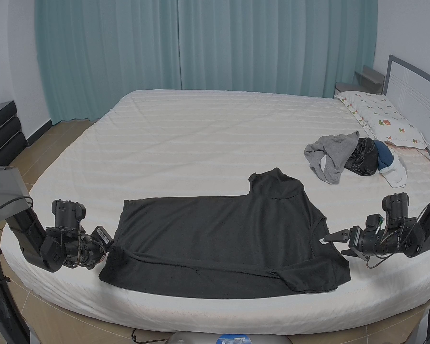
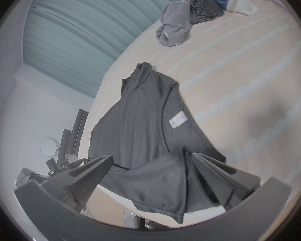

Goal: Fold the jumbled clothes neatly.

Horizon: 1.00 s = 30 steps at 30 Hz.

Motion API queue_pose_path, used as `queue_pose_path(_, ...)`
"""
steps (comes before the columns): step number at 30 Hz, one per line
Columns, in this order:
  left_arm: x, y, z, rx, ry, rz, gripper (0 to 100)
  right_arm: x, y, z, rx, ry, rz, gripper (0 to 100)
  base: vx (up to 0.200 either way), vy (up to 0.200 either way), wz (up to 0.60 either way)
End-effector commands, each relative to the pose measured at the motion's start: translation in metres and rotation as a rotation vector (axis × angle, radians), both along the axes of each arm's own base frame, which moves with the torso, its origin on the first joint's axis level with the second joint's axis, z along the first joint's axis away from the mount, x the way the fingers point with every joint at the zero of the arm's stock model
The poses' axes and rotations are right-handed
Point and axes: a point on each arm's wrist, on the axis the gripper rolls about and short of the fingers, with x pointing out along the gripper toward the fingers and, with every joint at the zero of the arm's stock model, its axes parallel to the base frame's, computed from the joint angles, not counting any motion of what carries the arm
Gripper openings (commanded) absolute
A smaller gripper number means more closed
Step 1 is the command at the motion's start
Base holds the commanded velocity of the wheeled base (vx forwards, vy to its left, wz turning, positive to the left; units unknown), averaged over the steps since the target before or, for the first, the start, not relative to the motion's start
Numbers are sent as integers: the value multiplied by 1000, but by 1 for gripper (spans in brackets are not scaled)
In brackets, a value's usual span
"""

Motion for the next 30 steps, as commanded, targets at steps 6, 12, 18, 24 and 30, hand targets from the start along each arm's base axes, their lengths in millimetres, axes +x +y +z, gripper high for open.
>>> queue_pose_path(6, -2, 0, 4, 0, -13, 0, 0, 16, 12, -21, 2, 35, 46, 100, 0, 0, 0)
queue_pose_path(12, -2, 0, 2, 1, -5, -1, 0, 17, 6, -36, -31, 24, 73, 100, 0, 0, 0)
queue_pose_path(18, -2, 0, 1, 0, -2, 0, 0, 18, 8, -46, -40, 10, 86, 100, 0, 0, 0)
queue_pose_path(24, -2, 0, 1, 2, -3, -4, 0, 18, 8, -51, -37, 18, 91, 100, 0, 0, 0)
queue_pose_path(30, -2, 0, 1, 1, 1, -3, 0, 15, 7, -51, -39, 25, 92, 0, 0, 0, 0)
